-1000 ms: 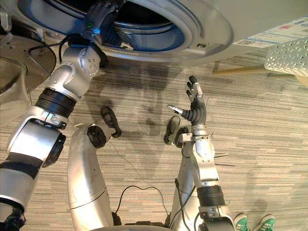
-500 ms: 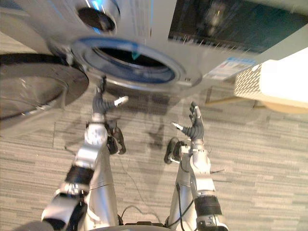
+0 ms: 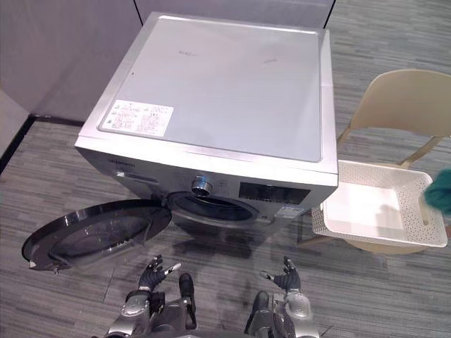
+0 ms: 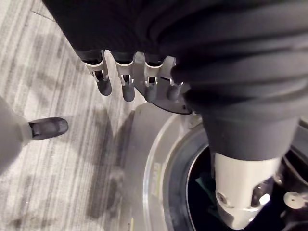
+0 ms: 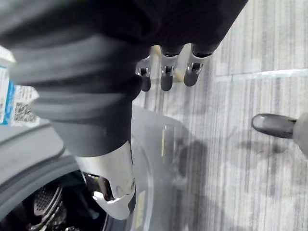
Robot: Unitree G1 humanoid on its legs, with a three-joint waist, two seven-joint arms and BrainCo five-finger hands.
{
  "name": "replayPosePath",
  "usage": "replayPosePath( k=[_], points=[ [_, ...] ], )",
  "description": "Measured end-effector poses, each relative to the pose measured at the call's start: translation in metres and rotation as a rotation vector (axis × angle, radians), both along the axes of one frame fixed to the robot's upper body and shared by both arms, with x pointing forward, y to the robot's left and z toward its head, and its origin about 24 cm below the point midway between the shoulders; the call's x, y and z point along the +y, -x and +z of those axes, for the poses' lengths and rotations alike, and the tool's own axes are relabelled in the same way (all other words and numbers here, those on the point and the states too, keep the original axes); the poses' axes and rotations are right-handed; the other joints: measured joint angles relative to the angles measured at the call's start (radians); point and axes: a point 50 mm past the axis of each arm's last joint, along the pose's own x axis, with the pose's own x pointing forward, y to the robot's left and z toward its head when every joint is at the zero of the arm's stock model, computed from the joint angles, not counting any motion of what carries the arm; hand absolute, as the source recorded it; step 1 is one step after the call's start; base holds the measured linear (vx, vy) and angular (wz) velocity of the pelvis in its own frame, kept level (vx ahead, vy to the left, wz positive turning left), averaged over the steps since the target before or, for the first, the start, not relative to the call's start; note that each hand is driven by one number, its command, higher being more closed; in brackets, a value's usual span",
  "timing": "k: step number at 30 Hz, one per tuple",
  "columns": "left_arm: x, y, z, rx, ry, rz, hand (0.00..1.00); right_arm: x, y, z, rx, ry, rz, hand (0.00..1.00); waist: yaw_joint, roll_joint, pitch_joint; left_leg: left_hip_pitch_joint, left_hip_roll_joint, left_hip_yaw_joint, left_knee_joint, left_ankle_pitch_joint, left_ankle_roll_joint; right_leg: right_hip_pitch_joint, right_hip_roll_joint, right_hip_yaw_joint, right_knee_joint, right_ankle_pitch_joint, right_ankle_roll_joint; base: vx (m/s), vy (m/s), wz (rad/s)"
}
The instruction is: Pick up the laundry basket with both hands and put the clothes into the washing machine.
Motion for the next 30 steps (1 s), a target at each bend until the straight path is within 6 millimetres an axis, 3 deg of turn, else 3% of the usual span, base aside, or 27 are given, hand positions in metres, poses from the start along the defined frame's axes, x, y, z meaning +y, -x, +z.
replayPosePath(
  k=[6,13,30],
  points=[
    [0.003,0.014,-0.008,0.080,-0.041,-0.049,0.00,0.000,0.011,-0.009,0.063,-0.017,-0.002,0.00,-0.001,-0.002,-0.041,0.089,-0.018,0.000,-0.094,0.030,-0.003,0.051,0.002,0.002,-0.034,0.008,0.000,0.02,0.023,-0.02],
    [0.004,0.031,-0.015,0.144,-0.045,-0.057,0.00,0.002,0.021,-0.015,0.111,-0.034,-0.003,0.00,-0.004,-0.013,-0.048,0.132,-0.025,-0.001,-0.102,0.030,-0.002,0.093,0.000,0.015,-0.050,0.013,0.004,-0.04,0.016,-0.02],
    [-0.001,0.032,-0.018,0.175,-0.060,-0.141,0.00,-0.005,0.034,-0.020,0.145,-0.082,-0.123,0.00,-0.032,-0.015,-0.049,0.222,-0.034,0.085,-0.097,-0.010,-0.005,0.135,-0.001,0.139,-0.109,0.046,0.009,0.01,0.009,-0.19]
  ],
)
